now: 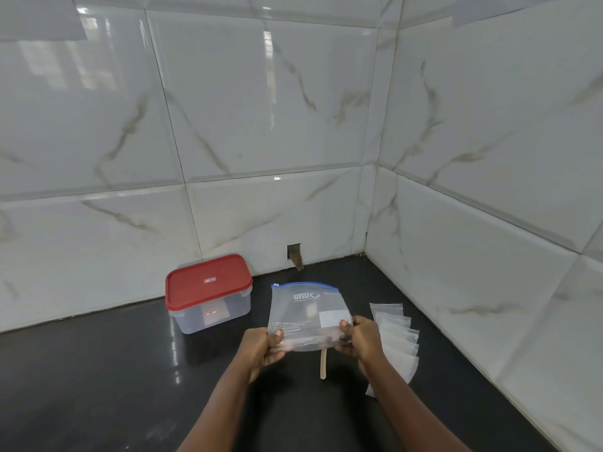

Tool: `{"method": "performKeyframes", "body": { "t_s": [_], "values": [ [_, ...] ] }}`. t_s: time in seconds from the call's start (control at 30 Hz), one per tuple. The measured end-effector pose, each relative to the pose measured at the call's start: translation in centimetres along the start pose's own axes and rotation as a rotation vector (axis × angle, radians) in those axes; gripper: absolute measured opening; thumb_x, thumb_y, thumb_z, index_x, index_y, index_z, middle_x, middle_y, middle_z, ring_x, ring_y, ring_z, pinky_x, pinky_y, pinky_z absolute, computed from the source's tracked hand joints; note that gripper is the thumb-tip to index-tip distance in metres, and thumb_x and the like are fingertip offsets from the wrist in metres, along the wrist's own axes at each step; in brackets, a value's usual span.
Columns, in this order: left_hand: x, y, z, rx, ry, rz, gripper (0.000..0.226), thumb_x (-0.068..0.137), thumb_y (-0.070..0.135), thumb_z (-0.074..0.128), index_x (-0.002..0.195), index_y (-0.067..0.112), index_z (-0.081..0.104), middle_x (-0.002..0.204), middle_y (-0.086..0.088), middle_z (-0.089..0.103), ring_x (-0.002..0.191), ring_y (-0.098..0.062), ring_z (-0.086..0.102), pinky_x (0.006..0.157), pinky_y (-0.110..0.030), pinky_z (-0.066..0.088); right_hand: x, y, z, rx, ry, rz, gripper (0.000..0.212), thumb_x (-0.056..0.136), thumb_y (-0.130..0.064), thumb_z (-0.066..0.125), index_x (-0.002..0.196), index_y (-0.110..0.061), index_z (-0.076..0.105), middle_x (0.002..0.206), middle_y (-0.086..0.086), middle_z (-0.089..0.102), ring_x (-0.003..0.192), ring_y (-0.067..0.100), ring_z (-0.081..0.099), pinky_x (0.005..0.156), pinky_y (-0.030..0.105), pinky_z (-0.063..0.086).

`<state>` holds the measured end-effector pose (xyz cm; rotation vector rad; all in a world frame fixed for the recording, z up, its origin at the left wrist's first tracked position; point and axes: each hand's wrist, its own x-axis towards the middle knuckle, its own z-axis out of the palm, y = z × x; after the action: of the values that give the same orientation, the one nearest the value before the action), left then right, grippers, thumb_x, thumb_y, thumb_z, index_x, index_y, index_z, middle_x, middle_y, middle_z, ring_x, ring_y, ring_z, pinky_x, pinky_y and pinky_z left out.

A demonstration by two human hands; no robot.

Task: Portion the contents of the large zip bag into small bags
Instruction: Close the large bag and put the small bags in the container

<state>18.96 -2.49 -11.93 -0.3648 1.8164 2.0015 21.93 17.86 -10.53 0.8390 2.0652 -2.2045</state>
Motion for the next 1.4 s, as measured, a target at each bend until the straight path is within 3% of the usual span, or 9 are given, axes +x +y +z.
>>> {"method": "performKeyframes", "body": {
  "t_s": [0.13,0.27,0.4,0.53,0.77,0.9,1.03,1.2,1.4],
  "values": [
    [-0.4,-1.1,-0.6,-0.048,-0.072,-0.143,0.028,0.088,0.015,0.061,0.108,-0.005,0.058,0.076,-0.014,0.068,0.055,-0.013,0.064,0.046,-0.019,0.052,0.3,0.9,-0.4,0.029,-0.04,0.095,0.005,0.095,-0.008,0.052,0.096,-0.008,0.057,0.11,0.015,0.062,0.091,0.028,0.065,0.062,0.033,0.058],
    [-1.1,-1.2,-1.2,-0.259,-0.262,-0.261,0.038,0.079,0.011,0.066,0.112,-0.003,0.055,0.097,-0.02,0.067,0.078,-0.026,0.068,0.065,-0.032,0.059,0.2,0.9,-1.0,-0.01,-0.222,0.144,0.017,0.087,0.003,0.058,0.102,-0.006,0.058,0.11,0.015,0.063,0.094,0.029,0.066,0.061,0.031,0.057],
    [-1.1,-1.1,-0.8,-0.334,-0.374,-0.258,0.04,0.077,-0.009,0.057,0.117,-0.009,0.052,0.104,-0.026,0.065,0.084,-0.034,0.068,0.068,-0.038,0.059,0.0,0.9,-0.9,-0.037,-0.351,0.209,0.028,0.079,0.003,0.066,0.105,-0.007,0.063,0.103,0.011,0.068,0.092,0.027,0.067,0.058,0.029,0.056],
    [-1.1,-1.6,-0.5,-0.213,-0.421,-0.205,0.04,0.078,-0.027,0.04,0.11,-0.01,0.056,0.098,-0.026,0.067,0.082,-0.035,0.069,0.066,-0.038,0.059,0.6,1.4,-1.2,0.07,-0.282,0.226,0.037,0.077,0.006,0.069,0.112,-0.001,0.064,0.101,0.015,0.07,0.091,0.033,0.066,0.057,0.031,0.055],
    [-2.3,-1.5,-1.6,-0.18,-0.581,-0.224,0.056,0.06,-0.018,0.07,0.114,-0.01,0.059,0.124,-0.031,0.054,0.113,-0.043,0.054,0.085,-0.045,0.054,0.5,1.0,-2.3,0.069,-0.394,0.121,0.034,0.074,0.018,0.063,0.099,-0.004,0.066,0.091,0.012,0.073,0.086,0.03,0.068,0.064,0.035,0.056],
    [-2.0,-1.1,-1.9,-0.401,-0.569,-0.225,0.06,0.064,0.005,0.078,0.12,-0.006,0.058,0.119,-0.028,0.058,0.103,-0.04,0.061,0.084,-0.05,0.054,0.4,0.8,-3.0,0.029,-0.56,0.107,0.038,0.072,0.021,0.062,0.104,0.001,0.066,0.097,0.015,0.071,0.091,0.029,0.069,0.075,0.036,0.057],
    [-1.9,-0.9,-0.8,-0.36,-0.513,-0.17,0.071,0.065,-0.014,0.07,0.13,-0.005,0.044,0.122,-0.031,0.054,0.106,-0.044,0.059,0.078,-0.053,0.054,-0.1,1.0,-3.4,-0.062,-0.66,0.132,0.042,0.071,0.015,0.066,0.109,-0.002,0.065,0.106,0.015,0.07,0.101,0.029,0.067,0.082,0.035,0.056],
    [-1.8,-0.3,-0.2,-0.282,-0.522,-0.116,0.057,0.073,-0.027,0.048,0.125,-0.007,0.044,0.113,-0.033,0.058,0.096,-0.045,0.063,0.074,-0.053,0.056,-0.1,0.8,-2.9,0.075,-0.554,0.076,0.039,0.072,0.006,0.072,0.11,-0.002,0.064,0.107,0.017,0.07,0.099,0.032,0.067,0.083,0.041,0.055],
    [-1.8,0.5,-0.6,-0.214,-0.5,-0.087,0.058,0.07,-0.027,0.05,0.125,-0.009,0.046,0.113,-0.031,0.059,0.106,-0.046,0.058,0.079,-0.051,0.055,-0.4,-0.1,-2.9,-0.018,-0.495,0.085,0.027,0.077,0.015,0.063,0.099,0.0,0.066,0.096,0.014,0.072,0.089,0.028,0.07,0.072,0.036,0.057]
  ]
}}
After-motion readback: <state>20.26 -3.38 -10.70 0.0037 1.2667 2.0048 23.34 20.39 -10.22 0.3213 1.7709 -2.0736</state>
